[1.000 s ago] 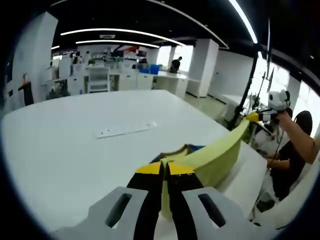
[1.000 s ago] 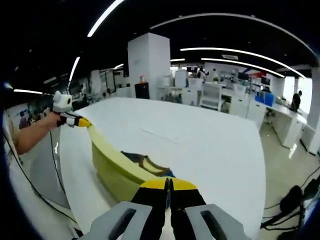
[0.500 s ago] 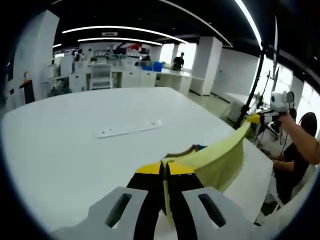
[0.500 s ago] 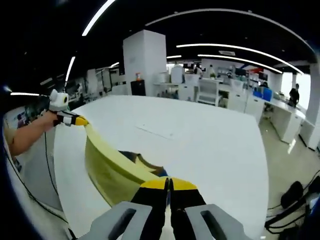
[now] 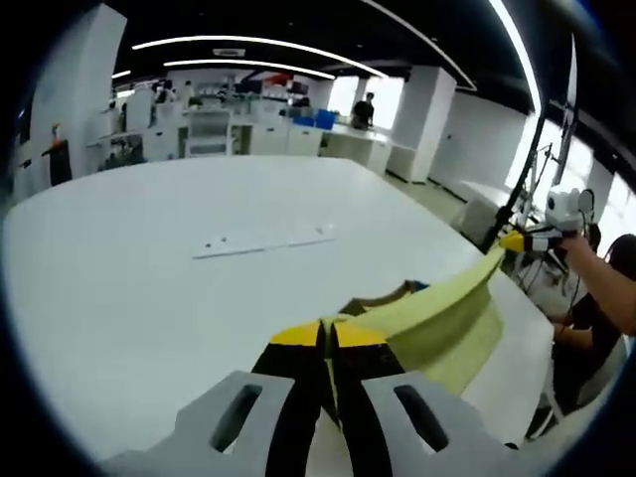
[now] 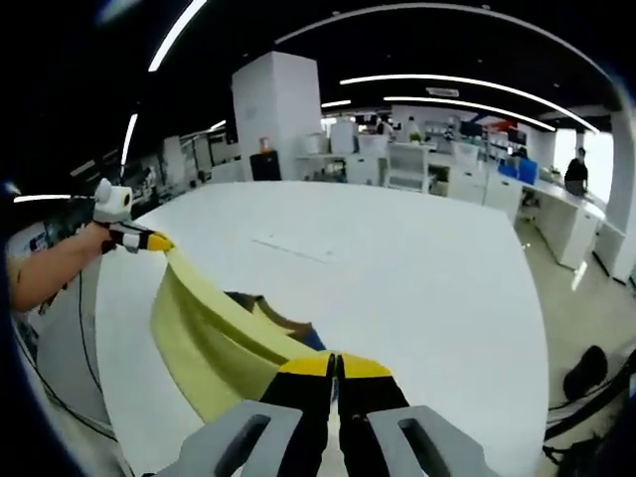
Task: Fold the garment on the visible template until the final outline fits inside the template.
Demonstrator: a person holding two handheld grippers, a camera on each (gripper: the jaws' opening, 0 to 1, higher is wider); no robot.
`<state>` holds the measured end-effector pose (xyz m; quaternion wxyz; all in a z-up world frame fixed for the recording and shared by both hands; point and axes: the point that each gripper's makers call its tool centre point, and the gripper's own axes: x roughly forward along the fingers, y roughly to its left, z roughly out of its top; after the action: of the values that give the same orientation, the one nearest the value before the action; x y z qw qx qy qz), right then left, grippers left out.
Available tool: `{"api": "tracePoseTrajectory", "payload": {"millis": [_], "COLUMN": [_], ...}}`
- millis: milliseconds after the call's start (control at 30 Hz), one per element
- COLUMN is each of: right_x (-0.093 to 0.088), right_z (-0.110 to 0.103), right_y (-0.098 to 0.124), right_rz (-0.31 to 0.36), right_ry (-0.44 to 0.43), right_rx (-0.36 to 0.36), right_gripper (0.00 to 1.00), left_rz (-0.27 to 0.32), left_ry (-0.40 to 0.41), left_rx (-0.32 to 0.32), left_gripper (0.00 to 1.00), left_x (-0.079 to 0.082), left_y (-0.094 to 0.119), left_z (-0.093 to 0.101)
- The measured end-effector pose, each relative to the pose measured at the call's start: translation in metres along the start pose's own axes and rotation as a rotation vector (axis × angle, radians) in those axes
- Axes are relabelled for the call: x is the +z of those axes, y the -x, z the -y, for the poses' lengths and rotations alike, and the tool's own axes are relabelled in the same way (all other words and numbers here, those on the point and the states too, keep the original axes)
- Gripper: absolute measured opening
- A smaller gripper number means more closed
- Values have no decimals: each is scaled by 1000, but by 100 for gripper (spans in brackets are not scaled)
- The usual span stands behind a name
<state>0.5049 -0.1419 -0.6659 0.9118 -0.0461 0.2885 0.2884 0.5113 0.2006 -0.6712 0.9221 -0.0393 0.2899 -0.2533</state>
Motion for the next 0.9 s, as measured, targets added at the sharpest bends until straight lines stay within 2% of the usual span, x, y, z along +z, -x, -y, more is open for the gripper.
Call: {"api": "tracePoseTrajectory", "payload": {"millis": [667, 900], "right_x": [-34, -45], "right_z": [33, 40], "right_y": [-62, -81], "right_rz": [-97, -129], "right_ry": [3, 1], "right_rx": [-54, -66], "right_gripper": [0, 0], "left_rz": [-89, -138], "left_ry": [57, 68], "left_rx": [11, 34], "left_gripper": [0, 0], "left_x": [-34, -51], "left_y": [-51, -66], "left_z": [-26, -39]}}
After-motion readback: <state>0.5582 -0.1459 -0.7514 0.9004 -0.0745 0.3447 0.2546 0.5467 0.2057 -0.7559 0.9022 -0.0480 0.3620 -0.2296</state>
